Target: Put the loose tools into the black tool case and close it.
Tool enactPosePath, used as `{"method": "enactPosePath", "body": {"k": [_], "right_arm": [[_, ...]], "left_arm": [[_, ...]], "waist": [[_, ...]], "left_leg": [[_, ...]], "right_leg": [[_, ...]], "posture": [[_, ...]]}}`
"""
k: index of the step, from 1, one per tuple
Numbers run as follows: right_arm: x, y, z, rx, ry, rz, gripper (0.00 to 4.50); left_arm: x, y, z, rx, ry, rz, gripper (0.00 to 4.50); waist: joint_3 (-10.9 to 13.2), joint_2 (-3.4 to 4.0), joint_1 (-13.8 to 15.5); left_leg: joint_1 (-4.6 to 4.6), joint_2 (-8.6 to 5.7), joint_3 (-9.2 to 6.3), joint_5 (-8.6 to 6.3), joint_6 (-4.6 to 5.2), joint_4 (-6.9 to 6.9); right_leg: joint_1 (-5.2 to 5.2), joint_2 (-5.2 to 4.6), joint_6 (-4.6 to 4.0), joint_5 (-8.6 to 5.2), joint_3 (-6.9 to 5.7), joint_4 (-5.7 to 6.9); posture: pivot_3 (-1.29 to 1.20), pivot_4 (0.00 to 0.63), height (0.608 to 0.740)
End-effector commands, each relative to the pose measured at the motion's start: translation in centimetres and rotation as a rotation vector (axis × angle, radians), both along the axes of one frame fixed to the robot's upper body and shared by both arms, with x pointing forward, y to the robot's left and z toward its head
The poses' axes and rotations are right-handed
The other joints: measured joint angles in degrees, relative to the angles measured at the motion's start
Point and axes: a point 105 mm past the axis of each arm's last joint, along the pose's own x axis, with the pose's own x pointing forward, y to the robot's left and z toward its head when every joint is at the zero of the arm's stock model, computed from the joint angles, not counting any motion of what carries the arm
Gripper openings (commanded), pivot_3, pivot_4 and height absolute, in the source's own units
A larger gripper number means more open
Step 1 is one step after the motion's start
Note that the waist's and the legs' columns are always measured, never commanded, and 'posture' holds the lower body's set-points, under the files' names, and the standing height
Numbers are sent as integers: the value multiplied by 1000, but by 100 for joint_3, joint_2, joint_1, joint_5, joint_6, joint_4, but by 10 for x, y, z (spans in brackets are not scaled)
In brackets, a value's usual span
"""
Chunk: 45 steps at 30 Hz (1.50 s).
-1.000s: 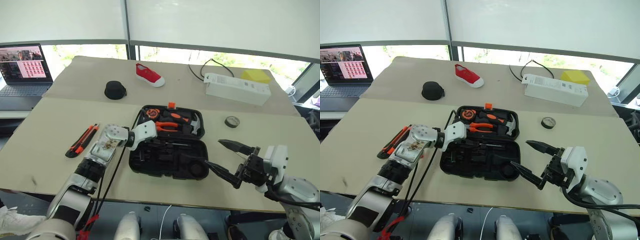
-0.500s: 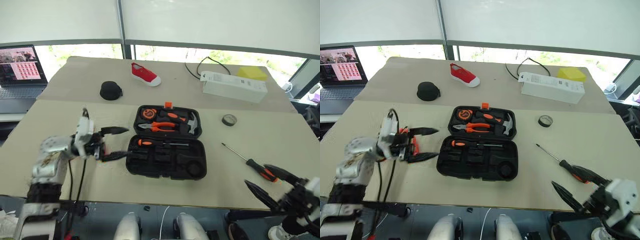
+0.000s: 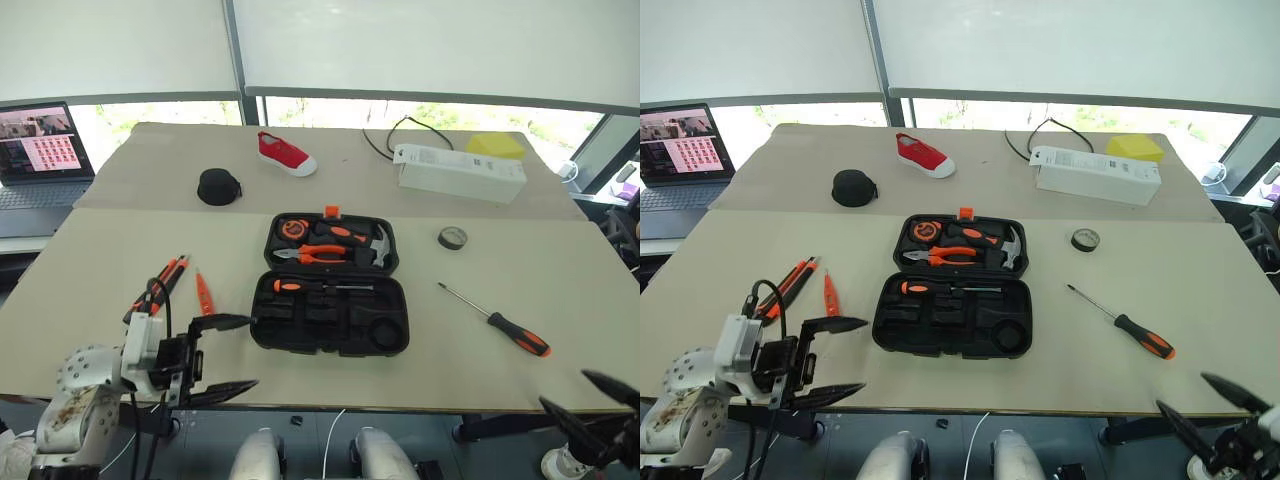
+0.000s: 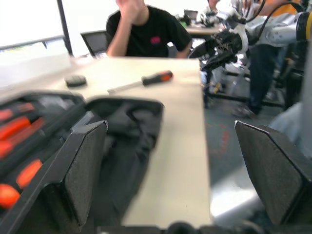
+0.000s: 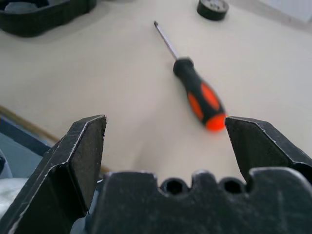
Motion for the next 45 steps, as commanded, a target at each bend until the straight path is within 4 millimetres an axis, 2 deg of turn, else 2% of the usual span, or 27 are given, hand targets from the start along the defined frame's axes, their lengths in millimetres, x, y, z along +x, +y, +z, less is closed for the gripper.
{"method": "enactPosePath", "body": {"k": [1, 3, 6, 9, 12, 18, 20, 21, 23, 26, 28, 30, 31, 33, 35, 37, 41, 45], "right_arm": [[24, -5, 5, -52, 109, 42, 4500], [42, -10, 0, -84, 209, 33, 4500], [51, -9, -14, -106, 332, 59, 4500], [69, -9, -21, -137, 352, 74, 4500], [92, -9, -23, -138, 338, 53, 3838], [97, -6, -22, -122, 371, 88, 1823], [96, -7, -12, -116, 357, 107, 1229], [97, -7, -4, -106, 338, 101, 1009], [99, -5, 9, -81, 307, 105, 1014], [89, 29, 35, -44, 248, 336, 1012], [87, 71, 54, -4, 222, 511, 1012], [90, 110, 65, 12, 200, 630, 1012], [92, 119, 68, 13, 195, 651, 1012], [109, 154, 73, 11, 136, 684, 1012], [128, 191, 68, -81, 161, 663, 1012], [129, 217, 65, -112, 194, 725, 1012], [137, 235, 46, -270, 244, 772, 1012], [148, 246, 37, -354, 251, 775, 1012]], "left_arm": [[-3, -13, 11, -22, -25, -52, 4479], [-8, -19, 7, -10, -2, -96, 4479], [-9, -23, 4, -1, 6, -111, 4479], [-7, -24, 3, 2, 3, -100, 4479], [-6, -22, 2, 11, 2, -87, 4500], [-4, -19, 3, 12, 3, -64, 4500], [-2, -17, 4, 0, 5, -39, 4500], [-1, -15, 5, -2, 3, -24, 4500], [-1, -12, 6, -5, 0, 1, 4500], [-1, -4, 6, -7, 9, 45, 4500], [-1, 5, 5, -8, 15, 97, 4500], [0, 14, 2, -4, 23, 147, 4500], [0, 16, 2, -3, 25, 160, 4500], [-1, 23, -4, -10, 43, 211, 4500], [-6, 28, -11, 1, 66, 245, 4500], [-7, 33, -13, 8, 70, 277, 4500], [-3, 36, -11, -5, 60, 327, 4500], [-5, 32, -12, -9, 58, 338, 4500]], "waist": [[0, -1, 8], [0, -4, 4], [1, -6, 17], [4, -8, 38], [5, -3, 14], [6, -3, 11], [6, -3, 15], [6, -3, 16], [6, -1, 16], [8, 7, 7], [10, 10, -27], [12, 11, -100], [15, 11, -130], [20, -3, -136], [26, -17, -175], [27, -14, -165], [29, -16, 70], [27, -18, 113]], "left_leg": [[-2, -2, 8, 0, 1, -3], [-2, -1, 6, 0, 1, -7], [-13, -5, 11, 0, 2, -13], [-15, -4, 1, -7, 12, -14], [-25, -8, 6, -8, 13, -13], [-32, -5, 3, -12, 20, -13], [-34, -6, 4, -13, 21, -13], [-36, -7, 5, -13, 21, -13], [-39, -7, 6, -13, 21, -13], [-43, -6, 5, -14, 22, -13], [-42, 0, 5, -16, 26, -14], [-39, 8, 3, -17, 25, -16], [-36, 12, 2, -17, 25, -16], [-35, 10, -6, -17, 25, -15], [-31, 13, -6, -17, 24, -16], [-54, 12, -14, -17, 24, -16], [-138, 2, -9, -17, 24, -11], [-212, -3, 3, -18, 25, -4]], "right_leg": [[-3, 2, 0, 0, 1, 0], [-1, 9, -1, 0, -3, -3], [-10, 7, -9, 15, 2, -8], [-8, 10, -3, 29, -16, -10], [-14, 7, -1, 31, -12, -15], [-11, 10, 2, 35, -18, -33], [-10, 9, 9, 40, -17, -39], [-10, 7, 12, 42, -16, -41], [-12, 6, 15, 44, -16, -44], [-16, 7, 14, 43, -16, -44], [-17, 12, 14, 42, -16, -44], [-17, 17, 17, 40, -16, -44], [-16, 18, 25, 36, -16, -44], [-14, 18, 41, 26, -22, -43], [-15, 17, 35, 30, -23, -44], [-53, 7, -9, 60, -14, -38], [-126, 3, -4, 68, -38, -35], [-201, -2, 5, 79, -33, -36]], "posture": [[0, 150, 740], [0, 150, 740], [0, 150, 740], [0, 150, 740], [0, 150, 740], [0, 150, 740], [0, 150, 740], [0, 150, 740], [0, 150, 740], [0, 150, 740], [0, 150, 740], [0, 150, 740], [0, 150, 740], [0, 150, 740], [0, 150, 740], [0, 150, 740], [0, 150, 740], [0, 150, 740]]}}
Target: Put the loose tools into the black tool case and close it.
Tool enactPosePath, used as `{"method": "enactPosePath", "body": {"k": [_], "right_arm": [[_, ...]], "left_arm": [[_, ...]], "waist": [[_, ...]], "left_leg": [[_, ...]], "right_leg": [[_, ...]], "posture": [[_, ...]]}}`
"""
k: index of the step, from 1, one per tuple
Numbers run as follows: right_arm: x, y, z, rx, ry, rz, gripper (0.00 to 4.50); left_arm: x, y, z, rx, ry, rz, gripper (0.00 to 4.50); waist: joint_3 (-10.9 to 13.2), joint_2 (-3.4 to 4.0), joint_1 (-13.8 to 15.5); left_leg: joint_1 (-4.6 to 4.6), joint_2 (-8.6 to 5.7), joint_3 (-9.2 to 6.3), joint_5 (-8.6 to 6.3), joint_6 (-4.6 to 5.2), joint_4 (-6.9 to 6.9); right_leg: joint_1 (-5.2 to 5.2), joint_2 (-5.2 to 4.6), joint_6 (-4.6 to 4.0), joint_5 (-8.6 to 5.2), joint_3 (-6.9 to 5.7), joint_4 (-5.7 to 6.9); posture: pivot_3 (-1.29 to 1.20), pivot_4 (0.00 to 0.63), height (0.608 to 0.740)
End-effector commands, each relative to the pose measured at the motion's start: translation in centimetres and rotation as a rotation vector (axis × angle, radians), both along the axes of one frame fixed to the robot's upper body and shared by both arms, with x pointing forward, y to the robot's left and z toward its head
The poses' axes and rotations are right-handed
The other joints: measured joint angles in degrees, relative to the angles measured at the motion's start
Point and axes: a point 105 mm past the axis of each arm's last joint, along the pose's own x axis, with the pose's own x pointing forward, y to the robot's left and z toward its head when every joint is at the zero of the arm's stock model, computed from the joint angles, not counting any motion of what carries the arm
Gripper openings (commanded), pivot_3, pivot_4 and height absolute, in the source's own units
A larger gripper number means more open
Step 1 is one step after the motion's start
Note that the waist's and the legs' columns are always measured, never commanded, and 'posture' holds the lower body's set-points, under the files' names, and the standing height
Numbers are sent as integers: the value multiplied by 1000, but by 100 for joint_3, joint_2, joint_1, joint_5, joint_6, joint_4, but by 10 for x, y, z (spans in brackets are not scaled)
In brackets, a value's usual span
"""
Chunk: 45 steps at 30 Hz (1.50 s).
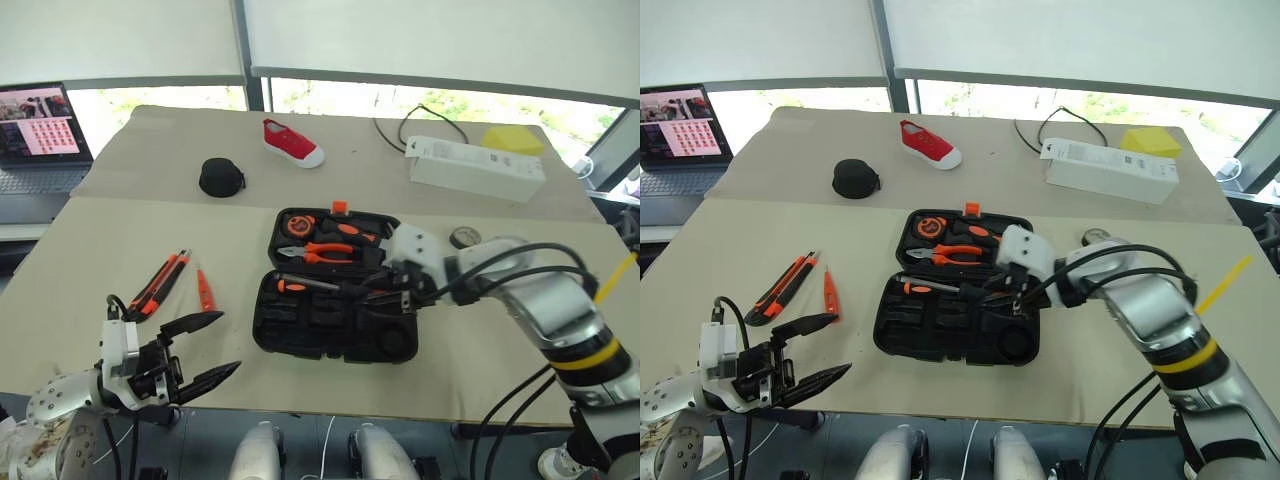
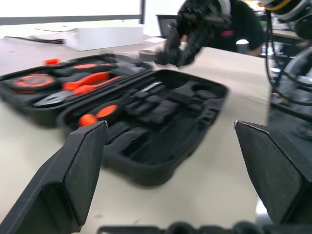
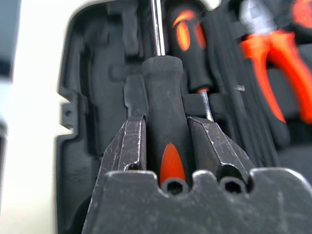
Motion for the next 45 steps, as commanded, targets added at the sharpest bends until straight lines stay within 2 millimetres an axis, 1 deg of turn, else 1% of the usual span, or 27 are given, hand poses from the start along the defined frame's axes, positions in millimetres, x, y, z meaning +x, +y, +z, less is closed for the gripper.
{"method": "enactPosePath", "body": {"k": [1, 4, 10, 20, 26, 28, 29, 30, 32, 35, 36, 37, 39, 40, 41, 42, 45], "right_arm": [[8, 4, 0, -70, -51, 22, 1012], [11, -1, -7, -131, -50, 14, 1012], [14, -8, -11, -166, -44, -6, 1012], [9, -28, -13, -213, -4, -34, 1012], [9, -31, -17, -214, 16, -48, 1012], [10, -28, -17, -190, 28, -53, 2017], [11, -27, -17, -179, 25, -56, 2234], [12, -26, -16, -170, 20, -55, 2630], [11, -22, -8, -128, 8, -28, 3218], [8, -24, 6, -85, 4, 1, 4287], [7, -25, 11, -68, 0, 6, 4462], [7, -25, 14, -56, -3, 9, 4462], [7, -27, 25, 21, -9, 6, 4462], [9, -26, 29, 60, -22, -4, 4053], [12, -25, 29, 93, -39, -13, 3867], [13, -24, 26, 105, -41, -18, 3647], [14, -15, 16, 181, -34, 0, 2587]], "left_arm": [[-3, -5, 6, 10, -43, 3, 4500], [-4, -6, 4, 13, -42, 13, 4500], [-5, -9, 2, 20, -43, 13, 4500], [-6, -9, 1, 35, -45, 1, 4500], [-5, -11, 1, 33, -45, -7, 4500], [-4, -11, 2, 32, -46, -9, 4500], [-4, -11, 2, 32, -46, -9, 4500], [-3, -11, 2, 32, -46, -9, 4500], [-3, -11, 2, 32, -46, -8, 4500], [-4, -10, 1, 33, -43, -6, 4500], [-4, -9, 0, 33, -42, -4, 4500], [-4, -9, 0, 33, -42, -3, 4500], [-4, -8, 0, 34, -40, -1, 4500], [-3, -8, 0, 35, -40, 0, 4500], [-4, -8, 0, 36, -41, 0, 4500], [-3, -8, 0, 36, -41, 1, 4500], [-3, -9, 0, 34, -44, 3, 4500]], "waist": [[0, 0, -4], [0, 0, -19], [0, -1, -18], [-1, -1, 10], [-1, -2, 8], [-2, -3, 7], [-2, -3, 6], [-3, -4, 2], [-3, -5, -6], [-3, -5, -22], [-2, -4, -29], [-2, -4, -41], [-2, -4, -58], [-2, -4, -65], [-2, -4, -73], [-3, -5, -85], [-5, -9, -97]], "left_leg": [[0, 0, 4, 0, 0, 1], [4, 3, 8, 0, 0, 0], [17, 6, 9, 1, 0, 3], [18, 4, 9, 1, 0, 23], [21, 6, 9, 1, 0, 43], [22, 6, 9, 1, 0, 46], [22, 6, 9, 1, 0, 46], [22, 6, 9, 1, 0, 47], [22, 6, 9, 1, 0, 47], [21, 6, 9, 1, 0, 47], [21, 7, 9, 1, 0, 47], [20, 7, 9, 1, 0, 47], [20, 7, 9, 1, 0, 47], [20, 7, 8, 1, 0, 47], [21, 8, 7, 1, 0, 47], [21, 8, 7, 1, 0, 47], [23, 9, 6, 1, 0, 46]], "right_leg": [[0, 0, 0, 0, 1, 0], [1, 4, -2, 1, 1, 1], [11, 8, -7, 4, 0, 9], [10, 7, -6, 4, 0, 33], [11, 8, -6, 4, 1, 51], [12, 9, -6, 4, 0, 54], [12, 9, -6, 4, 1, 55], [12, 9, -6, 4, 1, 56], [11, 10, -7, 4, 1, 57], [10, 10, -7, 3, 1, 59], [10, 10, -7, 3, 2, 59], [9, 11, -7, 4, 2, 59], [7, 11, -7, 3, 3, 64], [8, 12, -7, 3, 3, 64], [8, 13, -7, 3, 3, 64], [9, 13, -7, 3, 3, 64], [12, 16, -7, 3, 3, 65]], "posture": [[0, 150, 740], [0, 150, 740], [0, 150, 740], [0, 150, 740], [0, 150, 740], [0, 150, 740], [0, 150, 740], [0, 150, 740], [0, 150, 740], [0, 150, 740], [0, 150, 740], [0, 150, 740], [0, 150, 740], [0, 150, 740], [0, 150, 740], [0, 150, 740], [0, 150, 740]]}}
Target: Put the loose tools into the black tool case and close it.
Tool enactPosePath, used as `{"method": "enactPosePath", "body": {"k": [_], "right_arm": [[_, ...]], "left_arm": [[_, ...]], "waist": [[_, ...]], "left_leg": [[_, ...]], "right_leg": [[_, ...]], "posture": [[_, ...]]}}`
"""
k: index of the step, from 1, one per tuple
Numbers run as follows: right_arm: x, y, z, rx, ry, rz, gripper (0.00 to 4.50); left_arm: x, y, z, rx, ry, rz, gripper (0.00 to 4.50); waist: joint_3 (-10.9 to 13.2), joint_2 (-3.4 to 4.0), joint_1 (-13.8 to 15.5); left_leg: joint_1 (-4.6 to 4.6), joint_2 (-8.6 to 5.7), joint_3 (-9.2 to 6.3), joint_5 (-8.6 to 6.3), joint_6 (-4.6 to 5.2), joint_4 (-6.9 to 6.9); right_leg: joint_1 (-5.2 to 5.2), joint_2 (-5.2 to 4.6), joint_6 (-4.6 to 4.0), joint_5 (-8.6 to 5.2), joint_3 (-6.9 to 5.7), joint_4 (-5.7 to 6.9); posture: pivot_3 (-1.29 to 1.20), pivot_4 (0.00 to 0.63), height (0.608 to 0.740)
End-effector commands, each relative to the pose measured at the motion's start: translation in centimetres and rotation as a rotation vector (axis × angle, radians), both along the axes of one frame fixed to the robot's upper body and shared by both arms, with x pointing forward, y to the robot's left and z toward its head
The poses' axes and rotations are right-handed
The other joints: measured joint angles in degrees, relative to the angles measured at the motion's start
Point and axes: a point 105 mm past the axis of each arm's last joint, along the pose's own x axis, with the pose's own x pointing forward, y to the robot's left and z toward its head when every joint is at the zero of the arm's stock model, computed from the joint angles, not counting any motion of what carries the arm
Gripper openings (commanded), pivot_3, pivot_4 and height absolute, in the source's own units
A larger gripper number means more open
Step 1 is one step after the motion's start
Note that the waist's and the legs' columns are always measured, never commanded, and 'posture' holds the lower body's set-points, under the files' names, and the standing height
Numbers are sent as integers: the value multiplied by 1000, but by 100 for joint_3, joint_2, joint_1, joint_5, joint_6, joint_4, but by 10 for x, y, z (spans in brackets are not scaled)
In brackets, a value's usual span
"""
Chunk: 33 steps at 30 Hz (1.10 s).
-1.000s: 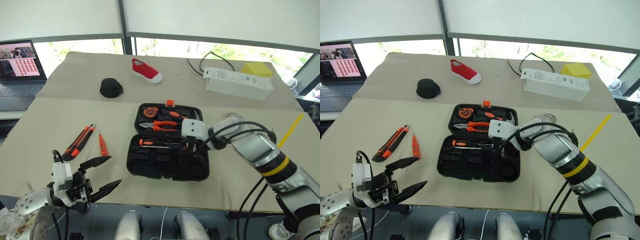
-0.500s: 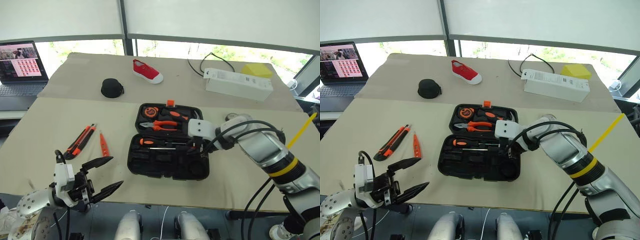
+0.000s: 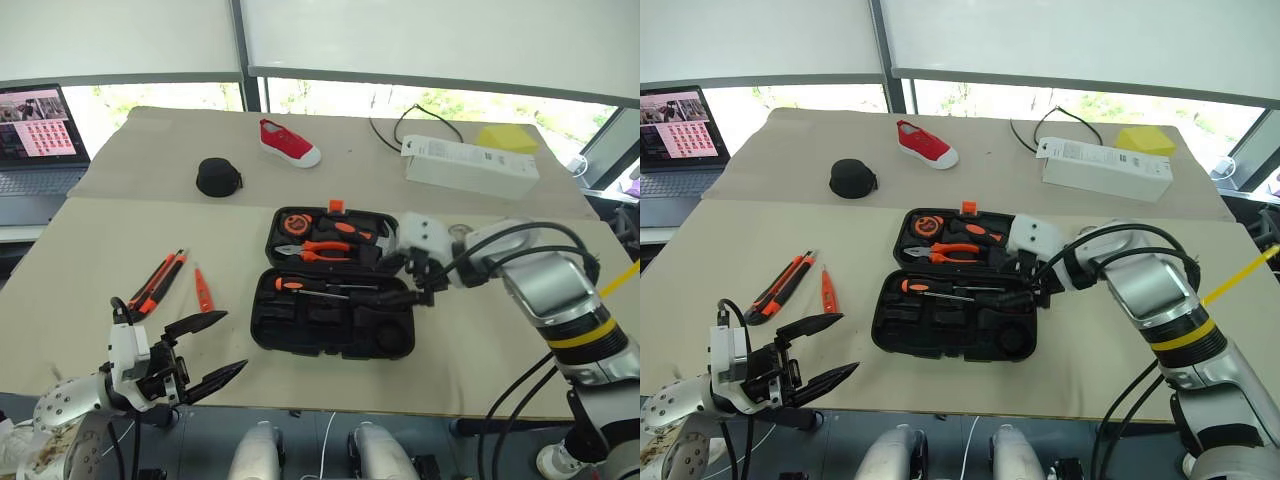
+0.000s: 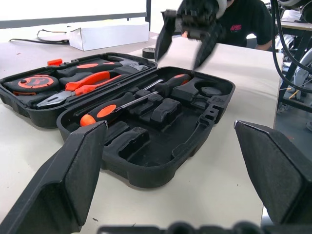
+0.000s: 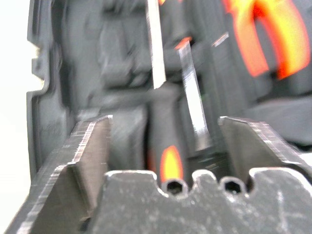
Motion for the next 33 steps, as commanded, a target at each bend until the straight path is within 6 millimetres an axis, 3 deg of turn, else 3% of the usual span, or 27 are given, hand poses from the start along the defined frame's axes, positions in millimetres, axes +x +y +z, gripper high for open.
{"method": "enactPosePath", "body": {"k": [1, 7, 8, 23, 25, 29, 33], "right_arm": [[1, 11, -7, 92, -22, 26, 2210], [6, 19, -29, 85, -16, 35, 197], [7, 20, -31, 82, -14, 35, 47], [6, 39, -56, 22, 17, 90, 47], [9, 39, -50, 50, 9, 65, 47], [10, 25, -16, 206, -77, 55, 47], [-6, -10, 3, 347, -158, 57, 1340]], "left_arm": [[0, -1, 4, 8, -28, -1, 4500], [1, 0, 5, 16, -29, -3, 4500], [2, 0, 5, 21, -28, -4, 4500], [0, 1, 1, 31, -15, 11, 4500], [0, 4, -2, 27, -9, 33, 4500], [-1, 23, -2, -28, 43, 162, 4500], [-8, 61, -6, -28, 70, 376, 4500]], "waist": [[0, 0, -3], [0, 0, -6], [0, 0, -6], [-3, -1, -30], [-4, -2, -32], [-3, -2, -26], [-1, -4, 23]], "left_leg": [[-1, 0, 1, 0, 0, 0], [1, -1, 3, 0, 0, 2], [1, -1, 4, 0, 0, 2], [14, 2, 7, 0, 0, 1], [16, 3, 7, 0, 0, 1], [14, 4, 8, 0, 0, 1], [6, 1, 4, 0, 0, 1]], "right_leg": [[-2, 0, 0, 0, 1, 1], [-2, 0, 0, 0, 4, 8], [-3, 0, 0, 0, 4, 9], [4, 3, -2, -1, 5, 15], [6, 3, -2, -1, 5, 15], [2, 3, -3, -2, 5, 16], [2, -3, -2, -2, 3, 11]], "posture": [[0, 150, 740], [0, 150, 740], [0, 150, 740], [0, 150, 740], [0, 150, 740], [0, 150, 740], [0, 150, 740]]}}
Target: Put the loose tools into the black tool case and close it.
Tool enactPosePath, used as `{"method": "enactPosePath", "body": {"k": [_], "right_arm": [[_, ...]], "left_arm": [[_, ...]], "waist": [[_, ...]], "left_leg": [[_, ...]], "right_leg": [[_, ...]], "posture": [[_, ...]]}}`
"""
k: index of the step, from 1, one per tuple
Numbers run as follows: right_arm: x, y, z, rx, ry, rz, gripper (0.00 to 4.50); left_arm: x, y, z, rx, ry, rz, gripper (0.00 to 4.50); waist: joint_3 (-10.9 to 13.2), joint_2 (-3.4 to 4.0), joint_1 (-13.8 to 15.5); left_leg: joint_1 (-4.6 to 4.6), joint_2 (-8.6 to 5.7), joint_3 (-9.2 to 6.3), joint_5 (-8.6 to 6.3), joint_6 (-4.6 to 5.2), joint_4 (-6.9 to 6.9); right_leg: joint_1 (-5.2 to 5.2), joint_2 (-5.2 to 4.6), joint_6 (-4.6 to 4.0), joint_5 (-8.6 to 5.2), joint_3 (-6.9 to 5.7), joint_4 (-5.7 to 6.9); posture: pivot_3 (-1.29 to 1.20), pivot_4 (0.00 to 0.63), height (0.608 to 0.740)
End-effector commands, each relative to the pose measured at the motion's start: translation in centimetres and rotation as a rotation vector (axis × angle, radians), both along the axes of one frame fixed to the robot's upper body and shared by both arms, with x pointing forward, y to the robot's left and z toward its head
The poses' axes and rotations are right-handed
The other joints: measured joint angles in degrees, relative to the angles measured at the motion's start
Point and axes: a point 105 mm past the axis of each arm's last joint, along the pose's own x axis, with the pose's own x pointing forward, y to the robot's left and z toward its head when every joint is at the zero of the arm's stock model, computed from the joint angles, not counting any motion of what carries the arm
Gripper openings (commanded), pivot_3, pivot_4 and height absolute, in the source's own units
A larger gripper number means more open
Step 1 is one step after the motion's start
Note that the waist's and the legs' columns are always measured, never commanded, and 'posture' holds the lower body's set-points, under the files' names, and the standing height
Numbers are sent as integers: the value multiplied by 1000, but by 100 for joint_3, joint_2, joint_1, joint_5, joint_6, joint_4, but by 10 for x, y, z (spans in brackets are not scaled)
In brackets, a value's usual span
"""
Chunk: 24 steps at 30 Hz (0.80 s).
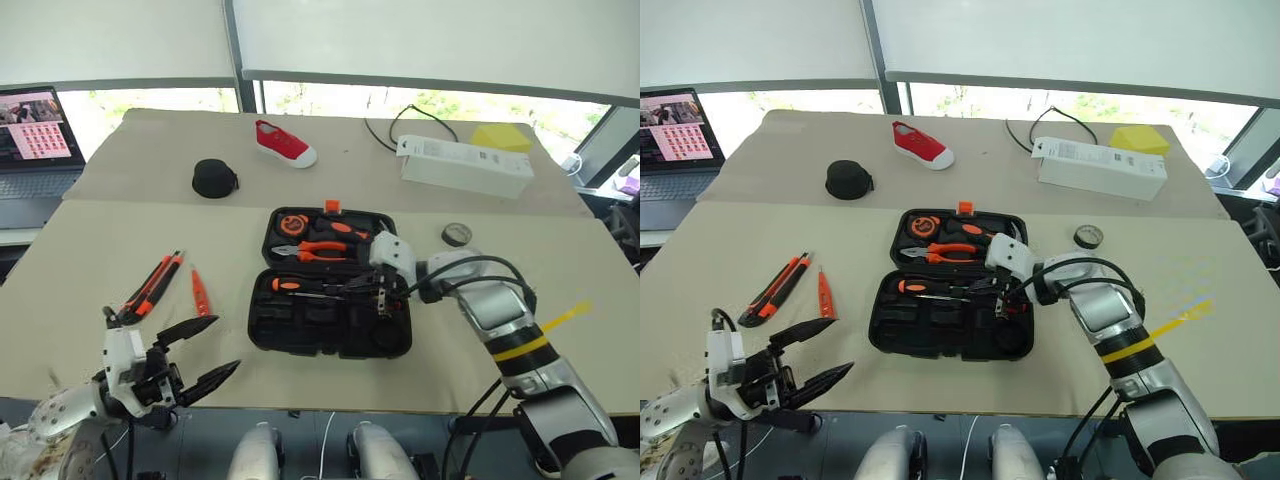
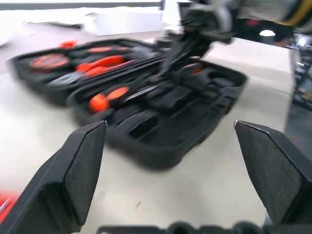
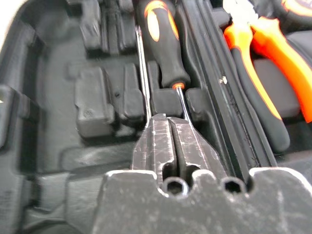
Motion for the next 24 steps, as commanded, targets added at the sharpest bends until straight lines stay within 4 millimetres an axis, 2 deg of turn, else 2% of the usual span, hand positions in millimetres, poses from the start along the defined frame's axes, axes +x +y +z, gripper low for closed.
{"method": "enactPosePath", "body": {"k": [1, 2, 3, 4, 5, 7, 10, 12, 13, 16, 17, 20, 24], "right_arm": [[-14, -35, 33, 168, -160, -8, 1699], [-18, -47, 33, 210, -179, -24, 2131], [-23, -63, 30, 254, -189, -46, 2372], [-27, -72, 28, 279, -195, -60, 2569], [-34, -83, 23, 292, -212, -60, 3033], [-44, -98, 16, 295, -252, -84, 3675], [-47, -114, 9, 289, -272, -170, 3675], [-52, -118, 7, 310, -237, -174, 3675], [-52, -119, 10, 337, -244, -192, 3902], [-53, -115, 19, 369, -289, -191, 4408], [-53, -113, 22, 375, -297, -184, 4408], [-53, -94, 40, 376, -309, -87, 4408], [-51, -73, 61, 388, -320, 5, 4408]], "left_arm": [[-7, 42, 3, 4, -8, 217, 4500], [-11, 55, 2, 5, 3, 283, 4500], [-17, 70, -1, 20, 23, 356, 4500], [-21, 80, -3, 31, 36, 401, 4500], [-27, 89, -6, 45, 57, 448, 4500], [-36, 109, -12, 67, 103, 561, 4500], [-48, 135, -16, 76, 156, 711, 4500], [-50, 139, -14, 70, 158, 727, 4500], [-51, 139, -14, 58, 173, 727, 4500], [-36, 116, 0, -21, 257, 614, 4500], [-31, 109, 5, -35, 273, 592, 4500], [3, 76, 20, -20, 381, 547, 4500], [34, 44, 24, 98, 507, 601, 4500]], "waist": [[-1, -3, 11], [-1, -7, 11], [-1, -10, 1], [-2, -13, -1], [-1, -15, -13], [-1, -15, -21], [0, -13, -50], [2, -17, -67], [3, -17, -67], [10, -30, -64], [14, -37, -54], [19, -32, 10], [21, -29, -9]], "left_leg": [[0, -1, 0, 0, 0, 0], [0, -1, 0, 0, 0, 0], [3, -1, -1, 0, 0, 0], [5, 0, 0, 0, 0, -2], [7, 0, -1, 0, 0, -2], [12, 0, 2, 0, 0, -2], [32, 1, 10, 0, 0, -2], [46, 5, 10, 0, 0, -2], [58, 6, 11, 0, 0, -2], [97, 7, 14, -2, -2, -7], [100, 9, 13, -2, -3, -7], [101, 7, 8, -1, -4, -7], [104, 5, 1, 4, -10, -7]], "right_leg": [[2, -1, 1, 0, 0, -4], [5, -1, 2, 0, -1, -8], [7, -1, 2, -1, -2, -8], [9, 0, 2, -1, -2, -10], [11, 2, 1, -1, -3, -8], [14, 2, 1, -1, -2, -8], [23, 1, -2, -3, 7, -2], [34, 4, -9, -9, 6, 1], [42, 4, -12, -11, 5, 1], [82, 1, -16, -20, 4, -2], [83, 1, -18, -24, 3, -2], [86, -7, -18, -24, -3, 0], [97, -7, -9, -16, -1, 4]], "posture": [[0, 150, 740], [0, 150, 740], [0, 150, 740], [0, 150, 740], [0, 150, 740], [0, 150, 740], [0, 150, 740], [0, 150, 740], [0, 150, 740], [0, 150, 740], [0, 150, 740], [0, 150, 740], [0, 150, 740]]}}
